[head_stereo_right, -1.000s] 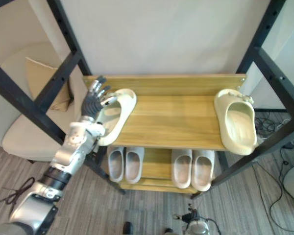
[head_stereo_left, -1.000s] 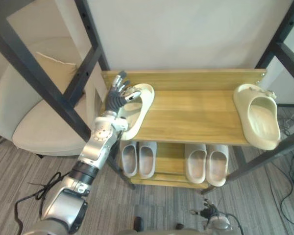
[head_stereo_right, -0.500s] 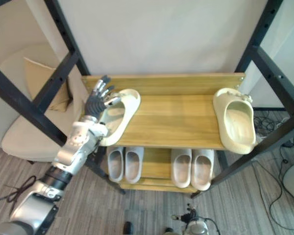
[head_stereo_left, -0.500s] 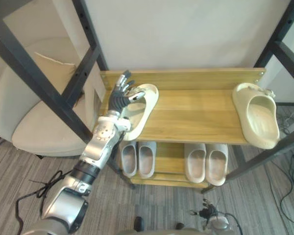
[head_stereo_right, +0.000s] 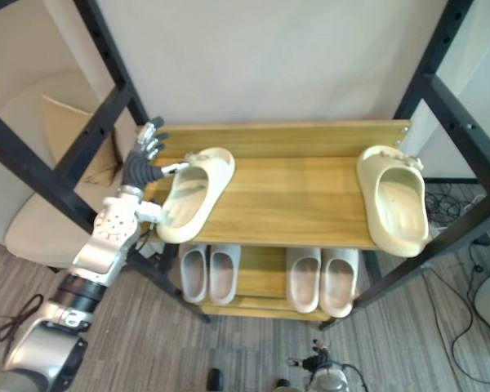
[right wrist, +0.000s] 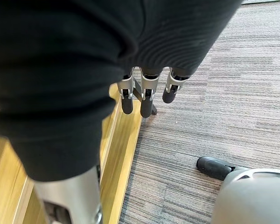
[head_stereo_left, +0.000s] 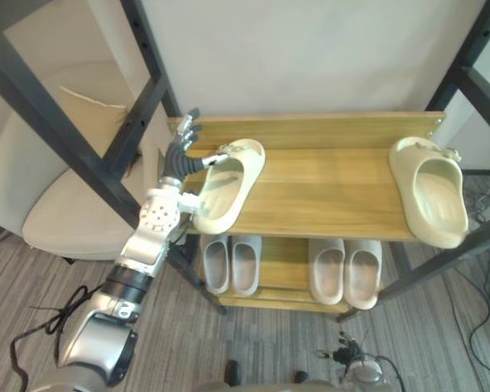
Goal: Organize the slippers on the shoe rack
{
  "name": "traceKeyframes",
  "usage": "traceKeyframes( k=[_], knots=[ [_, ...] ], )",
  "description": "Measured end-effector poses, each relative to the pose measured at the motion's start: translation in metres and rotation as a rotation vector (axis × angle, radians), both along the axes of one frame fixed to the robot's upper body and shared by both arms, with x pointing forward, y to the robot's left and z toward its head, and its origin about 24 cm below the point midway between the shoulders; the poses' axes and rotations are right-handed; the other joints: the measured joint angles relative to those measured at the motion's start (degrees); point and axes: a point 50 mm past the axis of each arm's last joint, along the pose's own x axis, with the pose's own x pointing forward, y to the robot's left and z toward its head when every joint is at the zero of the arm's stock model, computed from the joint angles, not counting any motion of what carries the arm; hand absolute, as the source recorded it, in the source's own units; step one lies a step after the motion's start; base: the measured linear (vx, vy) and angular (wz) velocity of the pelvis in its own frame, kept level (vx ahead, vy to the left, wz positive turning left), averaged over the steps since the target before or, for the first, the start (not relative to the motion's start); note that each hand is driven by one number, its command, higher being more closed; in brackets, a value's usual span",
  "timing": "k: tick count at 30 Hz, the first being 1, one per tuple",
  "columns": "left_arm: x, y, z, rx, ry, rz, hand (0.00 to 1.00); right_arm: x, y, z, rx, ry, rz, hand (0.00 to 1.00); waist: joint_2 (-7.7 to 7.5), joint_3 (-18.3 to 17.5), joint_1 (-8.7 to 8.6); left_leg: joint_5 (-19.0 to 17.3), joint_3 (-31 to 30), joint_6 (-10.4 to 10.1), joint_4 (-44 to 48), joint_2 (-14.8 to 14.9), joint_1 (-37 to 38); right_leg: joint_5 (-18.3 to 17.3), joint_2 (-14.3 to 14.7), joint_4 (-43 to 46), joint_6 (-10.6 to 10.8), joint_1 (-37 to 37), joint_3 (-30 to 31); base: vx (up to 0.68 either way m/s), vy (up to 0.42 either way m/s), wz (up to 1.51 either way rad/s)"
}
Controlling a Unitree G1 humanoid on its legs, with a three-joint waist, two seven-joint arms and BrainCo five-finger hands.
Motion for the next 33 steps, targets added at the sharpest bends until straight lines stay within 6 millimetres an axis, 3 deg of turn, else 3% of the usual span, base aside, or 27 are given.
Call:
traceKeyframes(
  k=[7,15,33],
  knots=[
    [0.000,0.004,0.000,0.135,-0.016,0.042,0.00,0.000,0.000,0.000,0.004,-0.001,0.003,0.00,0.09,0.05,0.05,0.00,0.43,0.01,0.00,0.12,-0.52,-0.04,0.06,0.69,-0.06,-1.11,0.88,-0.01,-0.001,-0.04],
    [0.000,0.010,-0.002,0.174,-0.012,0.082,0.00,0.000,-0.003,0.001,0.004,-0.007,-0.019,0.00,0.07,0.07,0.02,-0.03,1.74,0.02,-0.01,0.18,-1.07,-0.04,0.05,1.13,-0.06,-2.48,2.07,-0.02,-0.002,-0.08],
    [0.011,0.013,0.018,0.282,-0.083,0.179,0.00,0.003,0.001,0.001,0.019,-0.025,-0.023,0.00,-0.17,0.22,-0.12,-0.02,4.24,0.02,-0.01,0.36,-2.88,1.82,0.24,-0.17,0.06,-4.82,4.35,-0.02,0.005,-0.07]
  ],
)
